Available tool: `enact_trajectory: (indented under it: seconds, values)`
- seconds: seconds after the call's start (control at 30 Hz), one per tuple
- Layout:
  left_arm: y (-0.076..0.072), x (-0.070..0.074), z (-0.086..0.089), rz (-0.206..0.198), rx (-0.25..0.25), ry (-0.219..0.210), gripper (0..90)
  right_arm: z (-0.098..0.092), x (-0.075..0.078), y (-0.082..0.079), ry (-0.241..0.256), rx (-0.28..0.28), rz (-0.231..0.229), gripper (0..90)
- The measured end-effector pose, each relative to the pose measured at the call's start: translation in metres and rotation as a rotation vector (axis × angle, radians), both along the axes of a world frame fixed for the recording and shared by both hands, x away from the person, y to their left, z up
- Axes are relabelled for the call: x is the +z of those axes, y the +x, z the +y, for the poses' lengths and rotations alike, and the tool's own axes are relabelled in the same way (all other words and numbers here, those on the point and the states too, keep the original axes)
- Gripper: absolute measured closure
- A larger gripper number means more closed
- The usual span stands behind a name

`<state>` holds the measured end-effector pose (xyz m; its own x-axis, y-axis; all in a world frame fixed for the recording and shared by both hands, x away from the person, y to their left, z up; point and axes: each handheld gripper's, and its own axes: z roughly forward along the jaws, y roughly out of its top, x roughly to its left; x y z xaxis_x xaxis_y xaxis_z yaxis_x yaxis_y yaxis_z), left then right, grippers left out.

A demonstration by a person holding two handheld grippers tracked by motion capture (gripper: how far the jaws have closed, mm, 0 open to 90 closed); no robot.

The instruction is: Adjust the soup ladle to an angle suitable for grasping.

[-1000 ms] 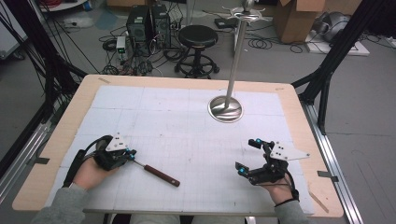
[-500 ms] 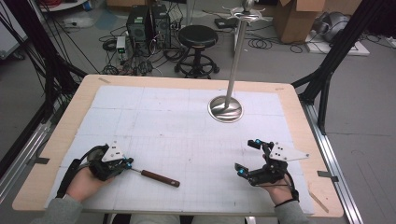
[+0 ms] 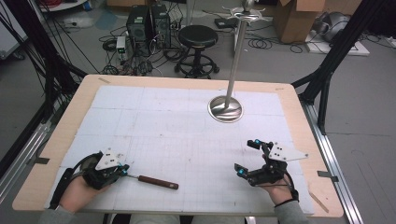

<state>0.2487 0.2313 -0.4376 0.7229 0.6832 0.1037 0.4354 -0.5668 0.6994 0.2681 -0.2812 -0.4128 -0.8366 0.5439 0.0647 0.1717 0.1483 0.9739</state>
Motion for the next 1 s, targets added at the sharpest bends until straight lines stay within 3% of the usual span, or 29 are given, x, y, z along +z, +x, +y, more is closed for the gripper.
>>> enact_trajectory:
  seconds: [0.13, 0.2, 0.27, 0.57, 0.73, 1.0]
  values:
    - [-0.003, 0.002, 0.0, -0.028, -0.023, -0.003, 89.7, 0.001, 0.0, 0.0, -0.003, 0.001, 0.002, 0.2]
    - [-0.005, 0.007, 0.0, -0.062, -0.031, -0.039, 89.7, 0.001, 0.0, 0.0, -0.004, 0.004, 0.001, 0.2]
    - [-0.009, 0.011, 0.0, -0.069, -0.038, -0.059, 89.7, 0.001, 0.0, 0.0, -0.003, 0.003, 0.002, 0.2]
    - [-0.026, 0.008, -0.011, -0.036, -0.152, -0.041, 89.7, 0.001, 0.0, 0.0, -0.001, 0.007, 0.006, 0.2]
    - [-0.024, 0.003, -0.011, -0.013, -0.147, -0.017, 89.7, 0.001, 0.0, 0.0, -0.005, 0.011, 0.002, 0.2]
    - [-0.022, -0.001, -0.014, -0.016, -0.15, -0.016, 89.7, 0.002, -0.001, 0.0, -0.018, 0.014, 0.005, 0.2]
